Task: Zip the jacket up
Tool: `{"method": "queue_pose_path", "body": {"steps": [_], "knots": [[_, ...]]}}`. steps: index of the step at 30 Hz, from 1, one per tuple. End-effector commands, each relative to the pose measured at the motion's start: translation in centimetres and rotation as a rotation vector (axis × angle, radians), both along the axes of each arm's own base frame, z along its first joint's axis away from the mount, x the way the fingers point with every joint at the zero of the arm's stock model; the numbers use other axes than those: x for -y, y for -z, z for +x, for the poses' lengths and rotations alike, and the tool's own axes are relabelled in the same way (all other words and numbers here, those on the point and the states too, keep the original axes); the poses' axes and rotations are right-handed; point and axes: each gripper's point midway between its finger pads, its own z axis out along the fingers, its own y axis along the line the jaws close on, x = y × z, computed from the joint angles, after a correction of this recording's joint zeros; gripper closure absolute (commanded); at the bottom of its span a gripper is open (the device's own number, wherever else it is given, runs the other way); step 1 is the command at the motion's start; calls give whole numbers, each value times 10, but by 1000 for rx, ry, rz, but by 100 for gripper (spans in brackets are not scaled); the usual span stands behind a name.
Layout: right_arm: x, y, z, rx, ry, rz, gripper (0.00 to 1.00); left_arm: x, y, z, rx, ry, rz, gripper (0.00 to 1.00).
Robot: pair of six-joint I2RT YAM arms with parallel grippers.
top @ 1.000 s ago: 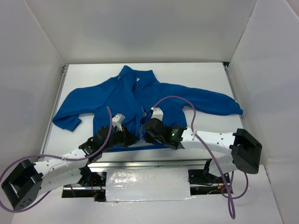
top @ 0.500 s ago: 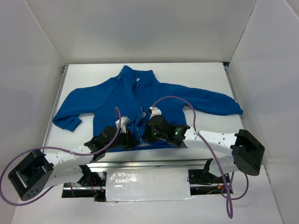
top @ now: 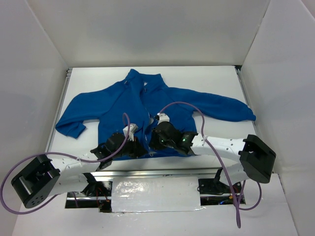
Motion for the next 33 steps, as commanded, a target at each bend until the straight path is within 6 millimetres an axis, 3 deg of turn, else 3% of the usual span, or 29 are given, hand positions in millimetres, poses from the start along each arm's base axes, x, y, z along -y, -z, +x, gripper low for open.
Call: {"method": "queue_pose_path", "body": {"steps": [1, 7, 11, 12, 18, 21, 24, 26, 33], "knots": [[-2, -21, 19, 71, 45, 40, 70, 15, -23, -3, 32, 61, -76, 100], [-6, -49, 16, 119, -7, 127, 39, 15, -25, -2, 39, 59, -77, 100], [-9, -67, 9, 133, -47, 180, 36, 16, -25, -2, 34, 63, -82, 100], [-8, -72, 5, 136, -62, 207, 31, 17, -24, -3, 31, 68, -85, 100], [-4, -81, -6, 133, -69, 280, 18, 19, -27, -4, 35, 82, -94, 100], [-1, -71, -13, 104, -75, 285, 21, 19, -29, -3, 39, 80, -97, 100], [-6, -61, -33, 26, -125, 341, 25, 19, -30, -4, 42, 83, -94, 100], [1, -40, -48, -35, -114, 361, 28, 19, -30, -4, 42, 84, -95, 100], [5, -20, -70, -106, 3, 440, 32, 22, -30, -5, 35, 101, -105, 100]]}}
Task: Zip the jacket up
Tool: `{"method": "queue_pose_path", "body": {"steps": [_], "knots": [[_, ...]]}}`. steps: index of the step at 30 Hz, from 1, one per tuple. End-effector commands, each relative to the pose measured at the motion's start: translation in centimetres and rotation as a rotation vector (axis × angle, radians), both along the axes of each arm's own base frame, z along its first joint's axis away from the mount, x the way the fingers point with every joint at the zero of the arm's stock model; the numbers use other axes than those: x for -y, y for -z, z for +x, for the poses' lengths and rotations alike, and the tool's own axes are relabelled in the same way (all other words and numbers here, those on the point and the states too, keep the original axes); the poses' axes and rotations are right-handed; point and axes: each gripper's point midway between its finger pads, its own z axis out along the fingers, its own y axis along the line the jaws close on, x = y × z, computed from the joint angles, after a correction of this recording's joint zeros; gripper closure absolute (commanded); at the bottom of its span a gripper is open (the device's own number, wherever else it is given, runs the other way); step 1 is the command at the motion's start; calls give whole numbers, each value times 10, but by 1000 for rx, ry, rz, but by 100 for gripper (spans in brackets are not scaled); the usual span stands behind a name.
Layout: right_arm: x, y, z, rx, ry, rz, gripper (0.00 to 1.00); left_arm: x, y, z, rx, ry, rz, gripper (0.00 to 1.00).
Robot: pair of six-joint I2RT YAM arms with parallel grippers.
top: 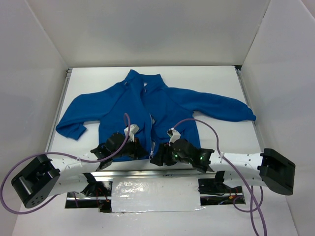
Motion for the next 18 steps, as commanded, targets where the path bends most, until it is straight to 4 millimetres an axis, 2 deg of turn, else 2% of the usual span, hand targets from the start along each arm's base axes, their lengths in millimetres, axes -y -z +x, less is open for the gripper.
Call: {"method": "queue_pose_path", "body": {"steps": [1, 2, 4, 10, 18], "knots": [[-18, -32, 2, -4, 89, 180, 32, 19, -28, 3, 48, 56, -88, 100], [-18, -25, 0, -6, 105, 166, 32, 19, -28, 3, 49, 57, -87, 100], [-22, -26, 0, -15, 125, 187, 32, 20, -30, 3, 49, 59, -96, 100], [-30, 0, 2, -40, 172, 167, 33, 21, -33, 2, 54, 65, -97, 100], [-38, 11, 5, 21, 187, 91, 30, 21, -31, 0, 51, 72, -98, 100]]}}
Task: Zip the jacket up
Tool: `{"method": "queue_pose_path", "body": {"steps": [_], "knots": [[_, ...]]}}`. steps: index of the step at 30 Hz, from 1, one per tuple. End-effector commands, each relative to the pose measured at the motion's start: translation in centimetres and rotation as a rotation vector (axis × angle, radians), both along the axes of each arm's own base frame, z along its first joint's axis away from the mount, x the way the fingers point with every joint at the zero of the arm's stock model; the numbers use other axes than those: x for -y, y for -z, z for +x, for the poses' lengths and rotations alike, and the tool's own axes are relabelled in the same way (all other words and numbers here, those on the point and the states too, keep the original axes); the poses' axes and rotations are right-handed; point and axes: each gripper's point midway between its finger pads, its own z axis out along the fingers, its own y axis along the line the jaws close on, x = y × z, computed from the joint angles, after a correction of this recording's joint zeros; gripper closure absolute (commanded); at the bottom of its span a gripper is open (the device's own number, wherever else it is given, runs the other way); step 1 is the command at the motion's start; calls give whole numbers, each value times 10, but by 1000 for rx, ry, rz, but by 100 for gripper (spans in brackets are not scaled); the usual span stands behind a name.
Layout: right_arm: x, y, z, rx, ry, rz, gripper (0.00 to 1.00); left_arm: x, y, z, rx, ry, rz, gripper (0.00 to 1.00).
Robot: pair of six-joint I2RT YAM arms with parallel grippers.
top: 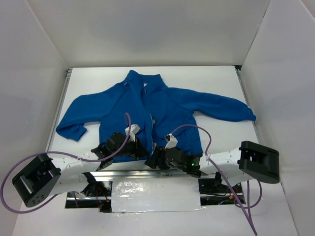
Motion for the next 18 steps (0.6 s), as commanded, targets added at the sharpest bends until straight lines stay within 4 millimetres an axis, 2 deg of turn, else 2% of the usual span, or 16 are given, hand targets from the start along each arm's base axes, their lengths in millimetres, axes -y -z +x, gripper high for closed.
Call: {"method": "queue_pose_path", "body": {"steps": [1, 5, 18], "knots": [[-11, -18, 13, 80, 51, 29, 30, 16, -27, 1, 48, 49, -82, 100], [-6, -9, 18, 86, 82, 5, 28, 18, -28, 1, 47, 56, -87, 100], [-10, -13, 30, 198, 86, 13, 28, 24, -35, -1, 45, 88, -105, 100]]}}
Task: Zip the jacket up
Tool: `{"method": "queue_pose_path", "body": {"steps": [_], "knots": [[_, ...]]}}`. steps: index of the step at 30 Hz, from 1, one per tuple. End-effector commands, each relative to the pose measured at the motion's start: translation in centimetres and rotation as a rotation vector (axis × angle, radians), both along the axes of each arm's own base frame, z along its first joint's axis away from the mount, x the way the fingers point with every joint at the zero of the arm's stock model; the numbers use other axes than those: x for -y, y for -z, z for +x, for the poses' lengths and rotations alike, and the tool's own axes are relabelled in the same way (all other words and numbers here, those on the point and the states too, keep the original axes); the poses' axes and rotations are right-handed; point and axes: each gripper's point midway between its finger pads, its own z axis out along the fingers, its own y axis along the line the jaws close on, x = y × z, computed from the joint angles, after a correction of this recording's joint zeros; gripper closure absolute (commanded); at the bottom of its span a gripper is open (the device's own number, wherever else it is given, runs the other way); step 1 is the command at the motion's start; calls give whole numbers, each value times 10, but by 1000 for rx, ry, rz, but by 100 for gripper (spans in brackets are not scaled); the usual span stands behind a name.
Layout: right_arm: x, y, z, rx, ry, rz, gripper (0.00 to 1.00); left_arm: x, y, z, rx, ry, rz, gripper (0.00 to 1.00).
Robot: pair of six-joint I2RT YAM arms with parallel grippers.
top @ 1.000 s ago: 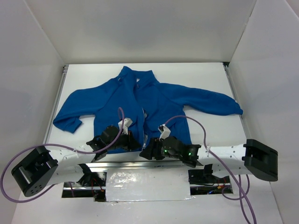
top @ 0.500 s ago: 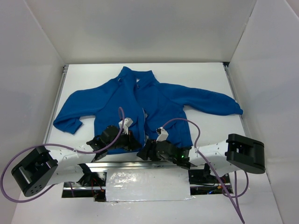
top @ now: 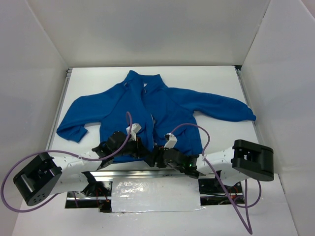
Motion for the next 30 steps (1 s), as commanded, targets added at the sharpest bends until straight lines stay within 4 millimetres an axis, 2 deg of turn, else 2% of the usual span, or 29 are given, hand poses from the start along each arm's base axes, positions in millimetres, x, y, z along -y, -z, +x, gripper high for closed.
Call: {"method": "queue_pose_path", "body": {"steps": [1, 5, 11, 24, 30], "knots": [[-9, -19, 14, 91, 29, 45, 28, 18, -29, -1, 45, 63, -87, 100], [-11, -21, 13, 107, 16, 51, 29, 18, -27, 0, 42, 60, -80, 100], [-9, -27, 8, 84, 15, 95, 47, 18, -26, 1, 42, 56, -76, 100], [-3, -15, 5, -14, 63, 96, 72, 17, -23, 1, 37, 51, -75, 100], [-7, -13, 1, -74, 71, 104, 83, 18, -23, 1, 37, 49, -78, 100]]}}
